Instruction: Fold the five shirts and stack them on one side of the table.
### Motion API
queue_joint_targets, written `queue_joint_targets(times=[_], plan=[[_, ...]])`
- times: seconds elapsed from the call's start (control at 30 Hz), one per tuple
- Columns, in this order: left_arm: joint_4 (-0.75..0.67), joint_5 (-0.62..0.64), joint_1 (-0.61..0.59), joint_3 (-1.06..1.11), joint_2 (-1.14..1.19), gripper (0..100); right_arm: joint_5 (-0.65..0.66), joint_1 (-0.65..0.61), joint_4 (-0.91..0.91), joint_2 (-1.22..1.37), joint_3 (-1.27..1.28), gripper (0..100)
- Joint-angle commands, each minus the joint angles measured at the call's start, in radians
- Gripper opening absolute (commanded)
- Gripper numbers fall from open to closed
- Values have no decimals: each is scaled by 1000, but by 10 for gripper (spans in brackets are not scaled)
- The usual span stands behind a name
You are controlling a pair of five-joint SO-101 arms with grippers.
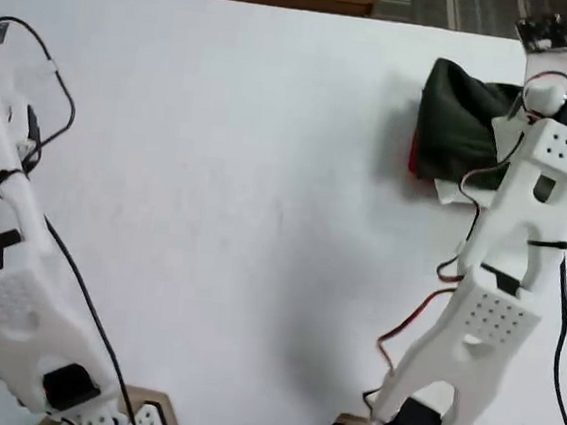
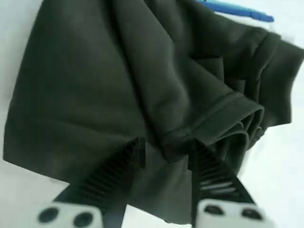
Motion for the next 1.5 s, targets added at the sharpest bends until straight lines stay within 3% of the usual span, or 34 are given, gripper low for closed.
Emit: queue_joint_targets(times=[0.0, 0.3, 0.47, 0.7, 1.13, 1.37, 1.47], plan=[[-3, -5, -5, -13, -64, 28, 11, 13, -25, 27, -77, 163], [5, -5, -11, -5, -71, 28, 11, 47, -73, 179, -172, 156], [2, -5, -6, -5, -64, 28, 5, 61, -90, 219, -318, 11], [0, -5, -6, -4, -64, 28, 5, 56, -128, 234, -476, 19], [6, -5, -9, -4, -64, 28, 9, 102, -562, 415, -488, 26], [6, -5, -9, -4, -64, 28, 3, 102, -545, 432, -491, 224], [8, -5, -9, -4, -64, 28, -20, 105, -547, 410, -531, 214]])
